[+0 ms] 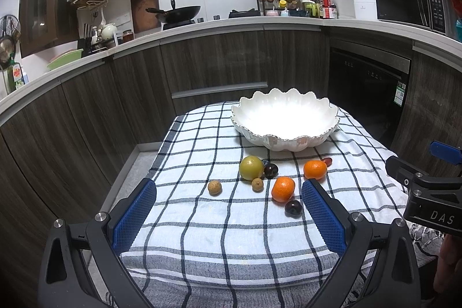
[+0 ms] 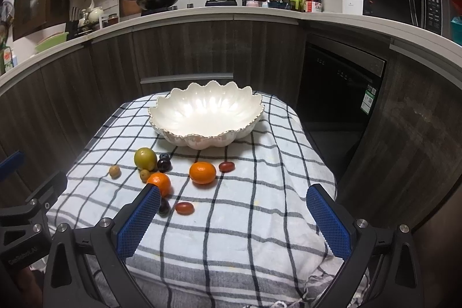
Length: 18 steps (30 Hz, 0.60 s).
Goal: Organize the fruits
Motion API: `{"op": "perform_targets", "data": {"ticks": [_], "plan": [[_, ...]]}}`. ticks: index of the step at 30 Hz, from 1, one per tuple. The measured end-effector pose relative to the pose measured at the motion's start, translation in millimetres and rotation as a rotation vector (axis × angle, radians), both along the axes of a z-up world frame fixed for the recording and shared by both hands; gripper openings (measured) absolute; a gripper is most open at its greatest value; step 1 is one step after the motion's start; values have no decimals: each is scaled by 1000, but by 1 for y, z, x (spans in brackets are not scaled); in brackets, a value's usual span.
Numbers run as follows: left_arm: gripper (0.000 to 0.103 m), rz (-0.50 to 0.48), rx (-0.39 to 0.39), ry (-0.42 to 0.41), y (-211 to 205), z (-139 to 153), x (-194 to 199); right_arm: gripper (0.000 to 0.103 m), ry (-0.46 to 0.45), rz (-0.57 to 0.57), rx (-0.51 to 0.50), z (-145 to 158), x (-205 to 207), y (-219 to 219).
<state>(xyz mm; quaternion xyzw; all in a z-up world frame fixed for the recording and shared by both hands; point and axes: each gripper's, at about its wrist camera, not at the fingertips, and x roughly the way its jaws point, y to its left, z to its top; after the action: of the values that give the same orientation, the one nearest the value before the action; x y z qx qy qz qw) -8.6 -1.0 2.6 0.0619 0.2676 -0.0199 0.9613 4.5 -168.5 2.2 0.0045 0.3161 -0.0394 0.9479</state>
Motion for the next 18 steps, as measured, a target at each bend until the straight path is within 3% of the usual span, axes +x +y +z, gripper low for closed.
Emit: {"op": "perform_targets", "data": {"ticks": [18], "plan": [[103,1,0,2,1,0,1,102,-3,-3,2,2,-1,-1]]}}
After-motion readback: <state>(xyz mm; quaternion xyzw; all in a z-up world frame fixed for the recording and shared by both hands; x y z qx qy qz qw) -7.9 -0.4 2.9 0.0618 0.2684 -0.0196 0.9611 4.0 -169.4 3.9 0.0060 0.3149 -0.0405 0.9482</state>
